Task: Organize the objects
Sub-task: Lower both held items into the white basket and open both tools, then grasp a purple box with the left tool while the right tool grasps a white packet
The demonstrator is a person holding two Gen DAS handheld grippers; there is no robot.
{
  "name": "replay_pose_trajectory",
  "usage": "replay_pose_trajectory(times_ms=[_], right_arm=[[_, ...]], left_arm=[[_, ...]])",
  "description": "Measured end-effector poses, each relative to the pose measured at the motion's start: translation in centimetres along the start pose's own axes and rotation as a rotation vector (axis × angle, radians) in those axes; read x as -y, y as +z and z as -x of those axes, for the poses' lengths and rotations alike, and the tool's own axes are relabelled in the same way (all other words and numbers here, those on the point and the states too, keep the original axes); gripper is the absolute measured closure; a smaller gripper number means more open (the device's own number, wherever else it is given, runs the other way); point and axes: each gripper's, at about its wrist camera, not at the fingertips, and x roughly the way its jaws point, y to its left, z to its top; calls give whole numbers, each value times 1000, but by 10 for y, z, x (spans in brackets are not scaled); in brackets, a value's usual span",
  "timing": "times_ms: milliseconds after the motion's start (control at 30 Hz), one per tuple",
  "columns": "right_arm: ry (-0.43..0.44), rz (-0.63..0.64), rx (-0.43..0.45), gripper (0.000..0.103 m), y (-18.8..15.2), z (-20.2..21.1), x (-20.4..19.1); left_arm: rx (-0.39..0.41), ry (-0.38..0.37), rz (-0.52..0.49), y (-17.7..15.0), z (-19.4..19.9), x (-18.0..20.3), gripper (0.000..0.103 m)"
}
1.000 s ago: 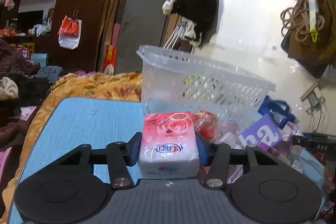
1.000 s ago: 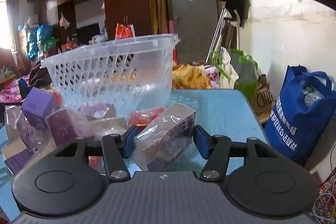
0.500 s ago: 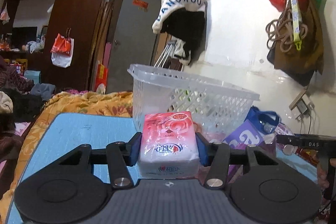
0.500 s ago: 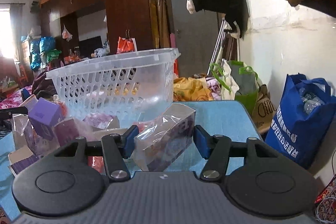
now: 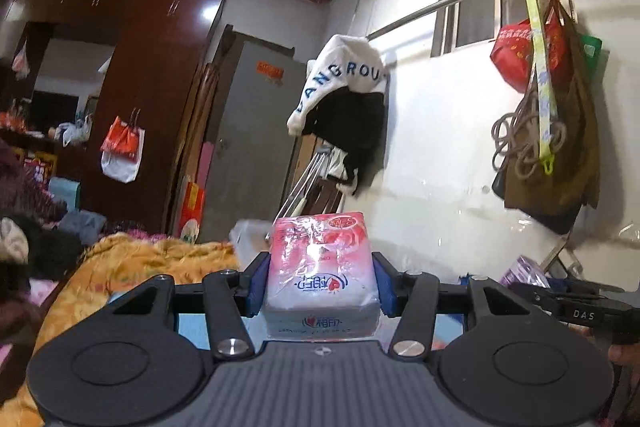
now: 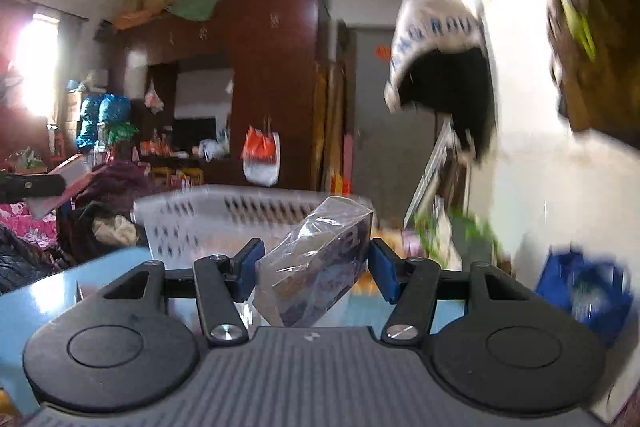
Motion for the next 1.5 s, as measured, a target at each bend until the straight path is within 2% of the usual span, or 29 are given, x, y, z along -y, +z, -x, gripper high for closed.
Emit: replay_pose_trajectory(times_ms=[133, 200, 267, 400, 500, 533, 567, 600, 633, 667, 767, 833, 900, 967, 1033, 1167, 1233, 1300, 1333, 1367, 1500], right_arm=[[23, 49, 40, 43, 32, -36, -8], [26, 70, 42, 43, 44, -60, -10], [43, 84, 6, 42, 50, -91, -13], [17, 97, -132, 43, 43, -146, -11], [50, 61, -142, 42, 32, -158, -7], [55, 57, -147, 39, 29, -161, -8], [57, 60, -150, 29, 28, -160, -9], [50, 62, -141, 20, 26, -158, -10], [38, 61, -121, 5, 26, -150, -9], [30, 52, -94, 0, 26, -140, -9], [90, 3, -64, 0, 25, -107, -7], [72, -51, -81, 0, 16, -79, -6], [66, -82, -120, 0, -4, -48, -4], [117, -128, -112, 0, -31, -15, -1], [137, -152, -136, 0, -54, 11, -1], [95, -170, -126, 0, -82, 40, -8], [91, -156, -137, 0, -87, 40, -14], [76, -127, -149, 5, -88, 36, -21], [74, -121, -165, 10, -89, 33, -24], [87, -124, -184, 16, -92, 32, -26], [99, -111, -223, 26, -100, 25, -30]], left_arm=[[-8, 13, -17, 29, -33, 11, 47], [-47, 31, -11, 42, -62, 16, 47], [-97, 48, -6, 48, -92, 19, 47], [-229, 76, 14, 45, -151, 19, 47], [-273, 80, 5, 38, -170, 17, 47], [-285, 78, -1, 36, -174, 17, 46], [-280, 82, -14, 34, -175, 17, 45], [-275, 92, -34, 32, -176, 18, 36], [-274, 102, -43, 31, -175, 19, 25], [-273, 108, -47, 29, -174, 19, 24], [-239, 76, -58, 29, -154, 22, 24], [-220, 70, -67, 25, -129, 26, 24], [-181, 75, -89, 11, -89, 28, 20], [-148, 66, -99, -12, -48, 28, 15], [-108, 52, -57, -34, -15, 23, 15], [-84, 28, 90, -63, 20, 5, 15], [-79, 27, 71, -68, 23, 6, 15], [-57, 71, 12, -72, 25, 13, 15], [-51, 81, -4, -73, 26, 16, 15], [-55, 80, -18, -76, 25, 19, 15], [-107, 47, -38, -85, 18, 24, 15]])
